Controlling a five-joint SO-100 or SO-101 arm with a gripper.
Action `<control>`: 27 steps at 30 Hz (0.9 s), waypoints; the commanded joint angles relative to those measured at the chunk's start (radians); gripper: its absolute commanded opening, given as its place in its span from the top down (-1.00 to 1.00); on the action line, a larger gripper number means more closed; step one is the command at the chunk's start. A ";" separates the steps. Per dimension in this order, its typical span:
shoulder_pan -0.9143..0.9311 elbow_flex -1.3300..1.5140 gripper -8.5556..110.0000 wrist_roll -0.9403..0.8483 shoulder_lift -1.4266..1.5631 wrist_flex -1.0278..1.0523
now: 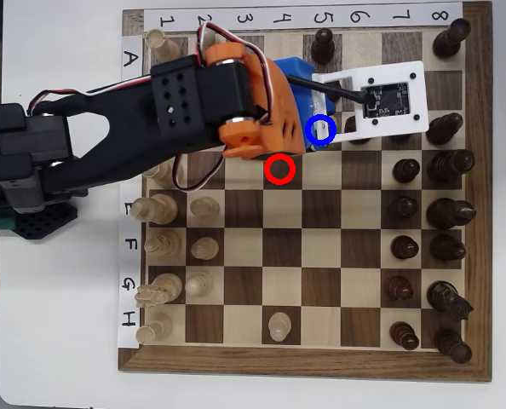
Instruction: Move the piece to destination
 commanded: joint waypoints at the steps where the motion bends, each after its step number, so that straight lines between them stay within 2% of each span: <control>1: -0.026 0.077 0.86 0.505 0.020 -0.120; 27: -0.049 0.212 0.86 0.512 -0.048 -0.272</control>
